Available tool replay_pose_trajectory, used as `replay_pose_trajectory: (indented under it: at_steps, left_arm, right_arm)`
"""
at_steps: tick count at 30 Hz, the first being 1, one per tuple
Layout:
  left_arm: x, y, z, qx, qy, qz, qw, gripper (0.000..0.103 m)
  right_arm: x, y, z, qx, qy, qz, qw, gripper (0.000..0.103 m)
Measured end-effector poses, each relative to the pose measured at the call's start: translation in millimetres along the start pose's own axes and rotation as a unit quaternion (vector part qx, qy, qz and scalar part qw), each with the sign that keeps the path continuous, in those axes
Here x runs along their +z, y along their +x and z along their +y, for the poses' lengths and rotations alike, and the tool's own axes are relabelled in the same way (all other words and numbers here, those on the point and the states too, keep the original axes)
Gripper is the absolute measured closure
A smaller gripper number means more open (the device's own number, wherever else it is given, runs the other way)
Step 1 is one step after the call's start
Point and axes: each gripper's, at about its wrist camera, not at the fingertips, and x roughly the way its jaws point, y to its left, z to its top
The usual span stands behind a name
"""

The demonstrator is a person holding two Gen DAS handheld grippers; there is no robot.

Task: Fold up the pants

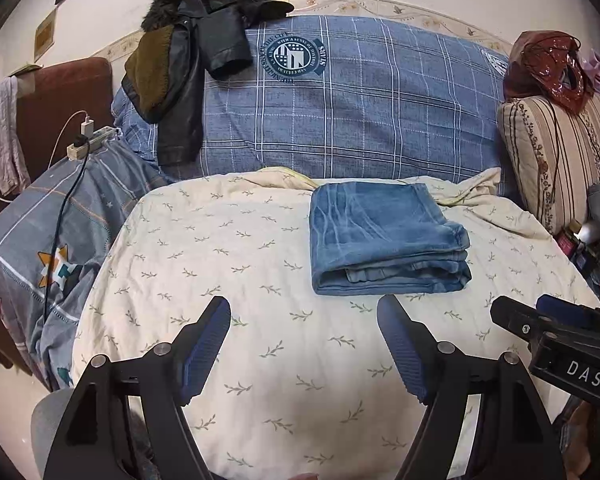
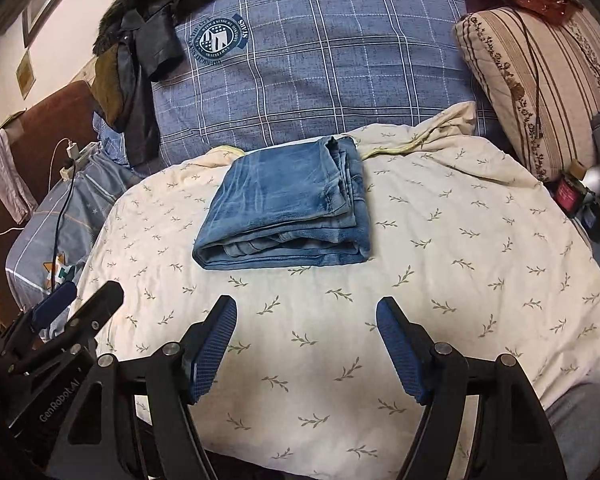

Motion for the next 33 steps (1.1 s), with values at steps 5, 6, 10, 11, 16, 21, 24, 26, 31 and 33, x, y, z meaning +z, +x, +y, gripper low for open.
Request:
replay_pose_trajectory:
  at_steps: [5,6,10,11,16,21,24,26,31,33]
  left_arm:
    - [1,2,-1,-0.003,0.003,0.001,1.0,0.027]
    - [1,2,-1,-0.004,0.003,0.003,1.0,0.027]
    - [3,5,-1,-0.002,0.003,0.008,1.0,0.027]
    - [3,6,0,-0.001,0.002,0.009,1.0,0.027]
    - [5,11,-3,0.0,0.004,0.015,0.9999,0.027]
    - [7,17,-3,-0.003,0.001,0.022,0.9998,0.027]
    - [8,19,-4,-0.003,-0.001,0.023,0.9997,0.027]
    - [9,19,-6,-0.002,-0.002,0.022,0.9997,0.027]
    - [8,23,-7,-0.003,-0.002,0.023,0.9997,0.027]
    - [8,24,-8,-0.003,-0.003,0.024,0.9997,0.027]
  right_arm:
    - [-1,-1,-1,-0.003,0.004,0.001,1.0,0.029]
    - [0,0,-2,-0.004,0.004,0.001,1.0,0.029]
    - [0,0,-2,-0.004,0.005,0.002,1.0,0.029]
    - [0,1,-2,-0.005,0.005,0.002,1.0,0.029]
    - [0,3,-3,-0.005,0.003,0.005,1.0,0.029]
    - [0,6,-4,-0.006,0.004,0.008,1.0,0.029]
    - [0,8,-5,-0.005,0.004,0.01,1.0,0.029]
    - [0,9,-5,-0.006,0.002,0.011,1.0,0.029]
    - [0,11,-4,-0.007,0.001,0.012,1.0,0.029]
    - [0,12,-3,-0.006,0.001,0.013,1.0,0.029]
